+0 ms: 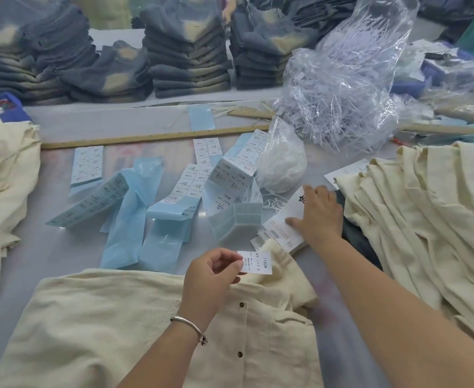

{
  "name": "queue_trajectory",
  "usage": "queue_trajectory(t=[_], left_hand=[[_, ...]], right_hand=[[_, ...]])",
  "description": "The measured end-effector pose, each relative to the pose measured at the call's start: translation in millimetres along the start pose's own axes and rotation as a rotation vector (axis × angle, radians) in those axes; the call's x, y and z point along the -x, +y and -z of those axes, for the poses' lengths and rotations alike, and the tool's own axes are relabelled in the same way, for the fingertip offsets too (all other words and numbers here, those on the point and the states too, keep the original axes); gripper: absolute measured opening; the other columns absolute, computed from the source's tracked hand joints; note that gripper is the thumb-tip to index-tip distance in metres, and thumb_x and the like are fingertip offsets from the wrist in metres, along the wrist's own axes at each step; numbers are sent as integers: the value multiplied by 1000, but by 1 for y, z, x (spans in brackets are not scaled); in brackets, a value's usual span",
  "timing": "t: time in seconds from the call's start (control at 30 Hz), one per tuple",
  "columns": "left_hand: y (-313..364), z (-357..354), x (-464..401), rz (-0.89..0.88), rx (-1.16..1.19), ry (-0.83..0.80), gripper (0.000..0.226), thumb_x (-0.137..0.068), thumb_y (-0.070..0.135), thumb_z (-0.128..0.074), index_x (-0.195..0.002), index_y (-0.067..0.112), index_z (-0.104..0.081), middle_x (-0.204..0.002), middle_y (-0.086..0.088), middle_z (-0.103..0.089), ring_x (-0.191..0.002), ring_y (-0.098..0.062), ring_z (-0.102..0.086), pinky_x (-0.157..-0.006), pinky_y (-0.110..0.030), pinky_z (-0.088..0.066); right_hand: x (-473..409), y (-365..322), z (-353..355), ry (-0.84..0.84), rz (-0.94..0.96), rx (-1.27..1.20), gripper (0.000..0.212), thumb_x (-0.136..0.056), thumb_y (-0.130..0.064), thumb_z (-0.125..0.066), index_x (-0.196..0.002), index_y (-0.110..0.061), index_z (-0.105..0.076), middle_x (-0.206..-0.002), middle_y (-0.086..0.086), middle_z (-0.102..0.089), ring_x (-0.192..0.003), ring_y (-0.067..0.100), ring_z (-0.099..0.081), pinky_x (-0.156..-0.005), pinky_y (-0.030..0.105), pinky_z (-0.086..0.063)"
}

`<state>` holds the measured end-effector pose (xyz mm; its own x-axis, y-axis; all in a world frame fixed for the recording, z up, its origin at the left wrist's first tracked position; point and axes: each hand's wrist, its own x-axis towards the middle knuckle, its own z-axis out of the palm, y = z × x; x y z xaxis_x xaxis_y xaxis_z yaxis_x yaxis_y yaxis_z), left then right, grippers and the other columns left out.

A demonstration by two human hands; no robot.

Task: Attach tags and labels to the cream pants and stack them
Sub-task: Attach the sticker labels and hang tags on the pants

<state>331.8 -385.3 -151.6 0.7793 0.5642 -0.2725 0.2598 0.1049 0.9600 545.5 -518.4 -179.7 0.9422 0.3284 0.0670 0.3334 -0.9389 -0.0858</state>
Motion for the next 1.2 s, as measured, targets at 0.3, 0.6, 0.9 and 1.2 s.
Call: queue_trajectory(t=[0.3, 0.6, 0.9, 1.2], left_hand=[[10, 21, 8, -68, -16, -5, 15, -83, -5, -69, -86, 10, -71, -73, -5, -73, -66, -16, -71, -59, -20, -54], [43, 53, 37, -81, 48, -39, 44, -76, 4, -77, -112, 24, -63, -83, -2, -75, -78, -7, -70, -64, -14, -50], [88, 74, 98, 146, 569, -307, 44, -55, 7, -78, -97, 16, -71, -88, -1, -70, -68, -7, -63, -64, -22, -43], [92, 84, 138, 41, 552, -396, 20, -66, 6, -77, -69, 21, -65, -76, -4, -65, -62, -9, -61, -57, -20, -51]], right_hand=[[23, 4, 3, 219, -393, -1274, 60, -74, 13, -68, -128, -9, -53, -104, 6, -58, -79, 15, -53, -52, 8, -44], [63, 6, 76, 454, -207, -1344, 8, -86, -23, -69, -79, -21, -73, -66, -7, -67, -66, 12, -58, -66, 41, -53], [167, -41, 147, 442, 19, -1434, 10, -96, -23, -52, -92, -26, -60, -78, -8, -69, -69, 7, -64, -61, 25, -53], [227, -81, 164, 246, 120, -1649, 32, -76, 15, -68, -86, -15, -74, -81, 2, -76, -73, 12, -70, -62, 25, -55]])
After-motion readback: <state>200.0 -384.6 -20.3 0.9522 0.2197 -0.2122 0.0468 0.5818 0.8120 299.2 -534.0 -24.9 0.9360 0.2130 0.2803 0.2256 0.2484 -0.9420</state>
